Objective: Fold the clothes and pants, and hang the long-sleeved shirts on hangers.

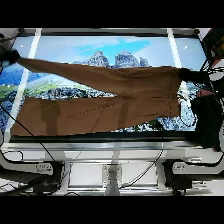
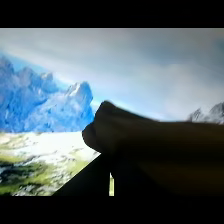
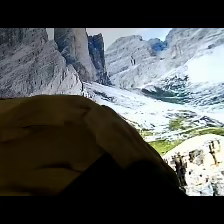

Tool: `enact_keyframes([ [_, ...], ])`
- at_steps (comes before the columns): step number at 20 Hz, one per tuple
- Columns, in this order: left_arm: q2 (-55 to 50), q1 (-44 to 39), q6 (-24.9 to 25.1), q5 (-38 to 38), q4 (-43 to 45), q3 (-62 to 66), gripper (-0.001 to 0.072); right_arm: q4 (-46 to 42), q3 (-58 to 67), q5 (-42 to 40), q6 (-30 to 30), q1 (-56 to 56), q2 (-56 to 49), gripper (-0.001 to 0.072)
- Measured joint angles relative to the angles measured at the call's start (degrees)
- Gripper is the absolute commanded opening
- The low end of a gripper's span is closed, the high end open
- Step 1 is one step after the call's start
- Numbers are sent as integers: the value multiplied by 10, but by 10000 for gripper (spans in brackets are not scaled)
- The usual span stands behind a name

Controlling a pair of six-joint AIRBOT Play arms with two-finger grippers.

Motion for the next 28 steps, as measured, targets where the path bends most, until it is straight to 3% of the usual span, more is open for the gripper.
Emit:
enact_keyframes([
  [4,-1,14,13,-40,55,-117,18,0,0,5,0,2,0,32],
  [9,-1,22,16,-3,74,-218,19,-1,0,7,0,2,0,32],
  [12,-1,26,9,35,79,-235,19,-2,0,4,0,2,0,32],
  [20,-1,39,-72,167,80,-245,19,-2,0,-82,1,2,-12,32],
  [28,-2,57,-98,197,80,-247,19,1,0,-114,11,3,-53,44],
])
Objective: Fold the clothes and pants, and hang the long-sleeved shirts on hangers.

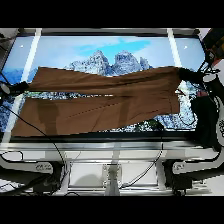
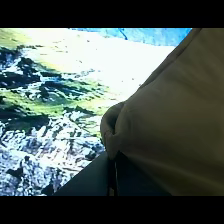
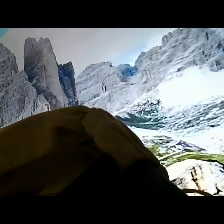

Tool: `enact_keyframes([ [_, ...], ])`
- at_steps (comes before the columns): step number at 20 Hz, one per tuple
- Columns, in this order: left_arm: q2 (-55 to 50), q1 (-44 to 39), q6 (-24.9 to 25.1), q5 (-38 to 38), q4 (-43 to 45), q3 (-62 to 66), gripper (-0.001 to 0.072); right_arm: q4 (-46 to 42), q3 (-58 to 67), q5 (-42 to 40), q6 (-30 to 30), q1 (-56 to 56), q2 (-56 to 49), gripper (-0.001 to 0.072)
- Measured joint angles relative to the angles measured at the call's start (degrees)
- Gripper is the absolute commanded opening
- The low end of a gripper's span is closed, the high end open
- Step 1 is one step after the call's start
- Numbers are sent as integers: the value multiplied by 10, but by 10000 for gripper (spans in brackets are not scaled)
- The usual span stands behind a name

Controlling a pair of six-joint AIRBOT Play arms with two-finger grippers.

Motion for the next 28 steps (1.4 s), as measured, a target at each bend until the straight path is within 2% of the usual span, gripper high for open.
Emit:
enact_keyframes([
  [1,0,0,-1,1,0,0,19,0,0,0,1,0,-3,146],
  [2,0,-1,-1,1,0,0,19,0,0,-1,2,0,-4,364],
  [3,0,-2,-1,0,0,0,30,0,0,-2,3,0,-5,534],
  [4,0,-3,-3,-4,0,0,116,0,0,6,3,0,-6,565],
  [5,0,-5,-3,-11,0,0,322,0,0,10,3,0,-7,565],
  [6,0,-7,-3,-17,0,0,574,0,0,18,4,0,-7,566],
  [7,1,-9,-3,-27,0,0,697,0,0,28,4,-1,-6,565],
  [13,47,-15,-3,-80,0,0,696,-12,0,93,5,-10,42,562],
  [19,189,-15,-3,-114,-1,1,692,-60,18,191,6,-53,170,552],
  [20,217,-16,-3,-131,-1,1,652,-73,21,220,13,-63,194,552],
  [21,246,-16,-3,-153,-2,1,502,-83,23,245,23,-72,214,546],
  [22,271,-16,-3,-176,-2,1,341,-93,24,273,35,-80,233,437],
  [23,296,-16,-2,-207,-2,1,200,-104,24,298,47,-85,246,262],
  [24,316,-16,5,-236,-1,1,182,-114,24,323,58,-88,257,141],
  [26,347,-16,38,-300,-2,-2,64,-126,16,355,75,-93,270,120],
  [28,362,-18,68,-343,-1,-14,65,-136,0,385,85,-96,277,118],
])
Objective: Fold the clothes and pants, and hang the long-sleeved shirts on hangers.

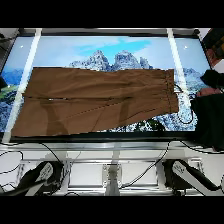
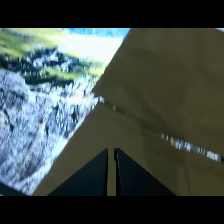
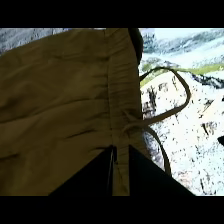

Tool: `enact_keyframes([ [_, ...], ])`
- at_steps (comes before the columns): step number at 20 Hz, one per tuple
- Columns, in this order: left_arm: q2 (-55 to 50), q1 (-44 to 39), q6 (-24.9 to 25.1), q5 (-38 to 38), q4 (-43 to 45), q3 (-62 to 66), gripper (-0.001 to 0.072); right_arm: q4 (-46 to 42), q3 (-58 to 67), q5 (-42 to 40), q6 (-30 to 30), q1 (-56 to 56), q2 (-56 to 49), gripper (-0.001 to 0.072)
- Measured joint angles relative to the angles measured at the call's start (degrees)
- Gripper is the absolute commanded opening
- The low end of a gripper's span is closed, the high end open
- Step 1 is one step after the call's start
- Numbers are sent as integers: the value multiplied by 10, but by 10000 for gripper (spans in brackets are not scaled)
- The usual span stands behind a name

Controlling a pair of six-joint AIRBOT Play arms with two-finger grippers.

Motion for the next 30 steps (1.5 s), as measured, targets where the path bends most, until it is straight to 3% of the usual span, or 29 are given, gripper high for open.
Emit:
enact_keyframes([
  [3,10,-3,28,-20,0,-44,70,-15,-43,39,7,-2,5,119],
  [4,12,-3,33,-18,0,-65,108,-20,-63,48,9,-2,5,131],
  [5,13,-4,38,-12,0,-85,239,-22,-84,54,9,-2,5,289],
  [6,14,-5,42,-6,0,-104,372,-23,-104,57,9,-3,4,341],
  [7,14,-5,43,4,0,-120,442,-23,-127,55,10,-3,3,349],
  [10,15,-6,48,33,0,-150,441,-18,-189,25,34,-3,1,361],
  [11,14,-6,49,42,0,-155,441,-18,-209,8,52,-3,-2,395],
  [14,10,-6,50,67,-1,-164,441,-14,-243,-23,109,-3,-31,713],
  [15,9,-6,51,71,-3,-165,441,-12,-249,-28,127,-3,-45,635],
  [17,7,-6,52,77,-5,-167,441,-9,-255,-36,159,-3,-75,371],
  [18,7,-6,52,80,-7,-167,441,-2,-257,-47,170,-3,-89,343],
  [24,6,-6,52,85,-9,-168,441,20,-248,-75,194,-3,-118,349],
  [30,6,-6,52,94,-9,-168,441,-30,-162,-25,173,-3,-122,349],
])
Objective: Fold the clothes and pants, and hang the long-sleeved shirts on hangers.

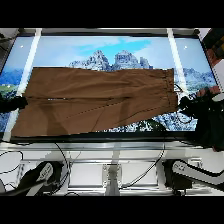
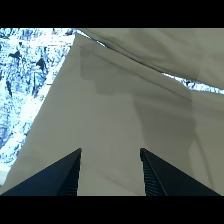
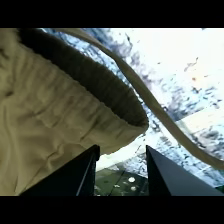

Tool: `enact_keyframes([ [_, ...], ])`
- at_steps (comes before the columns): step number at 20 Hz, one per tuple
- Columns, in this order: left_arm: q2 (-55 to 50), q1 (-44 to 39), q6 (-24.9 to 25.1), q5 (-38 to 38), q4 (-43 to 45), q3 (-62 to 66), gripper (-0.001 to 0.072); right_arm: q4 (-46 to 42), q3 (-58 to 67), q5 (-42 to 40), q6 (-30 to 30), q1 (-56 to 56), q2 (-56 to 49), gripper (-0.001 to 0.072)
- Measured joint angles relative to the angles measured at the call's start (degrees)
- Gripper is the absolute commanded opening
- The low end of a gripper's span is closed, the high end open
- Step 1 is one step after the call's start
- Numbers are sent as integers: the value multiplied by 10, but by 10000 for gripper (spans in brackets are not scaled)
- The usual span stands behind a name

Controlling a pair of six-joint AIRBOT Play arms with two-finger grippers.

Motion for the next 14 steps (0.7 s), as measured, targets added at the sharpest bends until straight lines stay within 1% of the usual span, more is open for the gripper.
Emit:
enact_keyframes([
  [3,0,0,0,6,0,0,441,-16,43,25,-11,0,0,363],
  [4,0,0,0,7,0,0,440,-20,52,34,-14,0,-1,396],
  [5,0,0,0,10,0,0,441,-25,56,45,-16,0,-1,471],
  [6,0,0,0,11,0,0,441,-30,56,62,-17,0,-2,497],
  [8,-1,0,0,17,0,0,441,-33,44,84,-17,0,-3,509],
  [9,-1,0,0,21,0,0,441,-32,33,87,-17,0,-3,580],
  [10,-2,0,0,23,0,0,441,-28,22,86,-17,0,-3,633],
  [14,-10,0,0,30,0,0,440,20,-27,26,-3,0,-4,632],
])
